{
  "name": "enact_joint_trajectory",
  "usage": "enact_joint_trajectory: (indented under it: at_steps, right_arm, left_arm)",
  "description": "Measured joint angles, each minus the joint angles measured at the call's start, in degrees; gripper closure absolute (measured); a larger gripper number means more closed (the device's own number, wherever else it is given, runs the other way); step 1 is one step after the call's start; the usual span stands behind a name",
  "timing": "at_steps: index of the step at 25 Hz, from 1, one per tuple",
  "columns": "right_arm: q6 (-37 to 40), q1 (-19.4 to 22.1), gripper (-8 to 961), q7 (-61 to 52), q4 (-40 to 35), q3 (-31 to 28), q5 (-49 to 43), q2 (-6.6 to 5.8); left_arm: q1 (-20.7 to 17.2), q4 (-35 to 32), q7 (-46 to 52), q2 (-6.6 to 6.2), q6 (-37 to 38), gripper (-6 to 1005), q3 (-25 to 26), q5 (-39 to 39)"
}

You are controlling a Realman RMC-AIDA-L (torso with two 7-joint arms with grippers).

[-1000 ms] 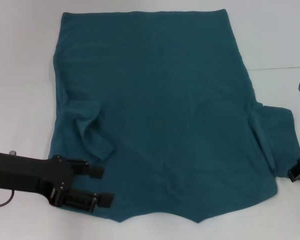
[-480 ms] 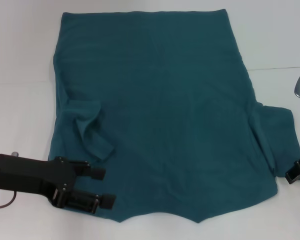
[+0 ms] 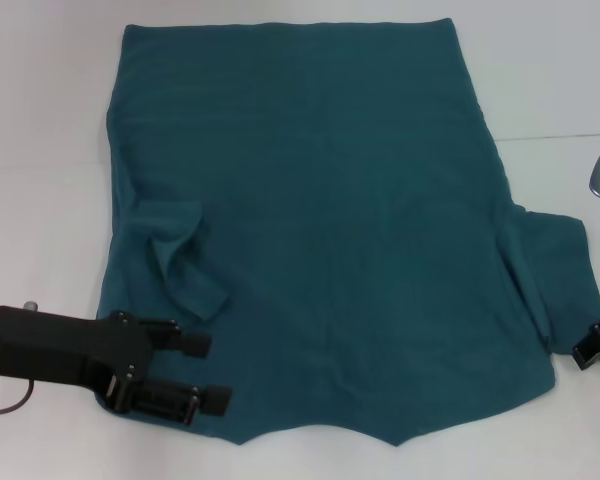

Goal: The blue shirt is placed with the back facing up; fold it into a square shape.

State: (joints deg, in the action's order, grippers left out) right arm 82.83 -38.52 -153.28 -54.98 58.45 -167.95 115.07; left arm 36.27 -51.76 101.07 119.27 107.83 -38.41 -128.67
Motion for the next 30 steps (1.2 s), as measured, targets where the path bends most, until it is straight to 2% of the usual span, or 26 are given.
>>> enact_joint_trajectory:
  at_steps: [5, 16, 27, 30]
  right_arm:
    - [-0.22, -0.63, 404, 0.02, 1.56, 0.0, 0.0, -0.23]
    - [-1.19, -0.83, 499, 0.0, 1.96, -0.13, 0.0, -0.56]
    - [-1.18, -0.85, 505, 0.0, 2.15, 0.0, 0.0, -0.55]
    - [-1.07, -1.12, 556, 0.01, 3.12, 0.0, 0.0, -0.57]
  left_arm:
    - [0.03, 0.0, 0.0, 0.0, -0.13, 78, 0.0, 0.0]
    - [0.03, 0.0, 0.0, 0.06, -0.21, 78, 0.0, 0.0]
    - [0.13, 0.0, 0.0, 0.09, -0.47, 78, 0.0, 0.0]
    - [0.12, 0.0, 0.0, 0.09, -0.47, 78, 0.0, 0.0]
